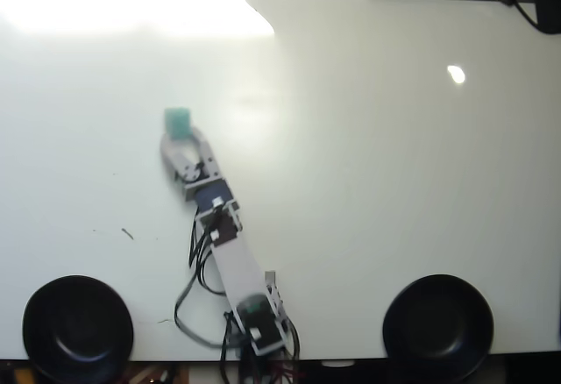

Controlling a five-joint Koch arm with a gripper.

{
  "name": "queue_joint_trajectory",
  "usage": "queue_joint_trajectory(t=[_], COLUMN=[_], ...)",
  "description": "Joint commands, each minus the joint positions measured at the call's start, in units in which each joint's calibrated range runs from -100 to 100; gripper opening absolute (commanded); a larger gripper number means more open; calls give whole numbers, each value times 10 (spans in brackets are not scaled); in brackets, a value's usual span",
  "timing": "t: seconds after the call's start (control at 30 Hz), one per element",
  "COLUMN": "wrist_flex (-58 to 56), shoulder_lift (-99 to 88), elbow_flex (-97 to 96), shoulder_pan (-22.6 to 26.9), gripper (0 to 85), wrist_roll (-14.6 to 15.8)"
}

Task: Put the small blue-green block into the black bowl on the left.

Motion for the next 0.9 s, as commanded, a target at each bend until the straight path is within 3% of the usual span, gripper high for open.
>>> queue_joint_trajectory(t=[0.0,0.4,0.7,0.77,0.87], wrist_flex=[-46,-232,-310,-327,-339], shoulder_lift=[-80,-284,-286,-264,-250], elbow_flex=[29,106,156,175,185], shoulder_pan=[18,177,286,328,350], gripper=[32,32,32,32,32], wrist_roll=[1,1,0,0,0])
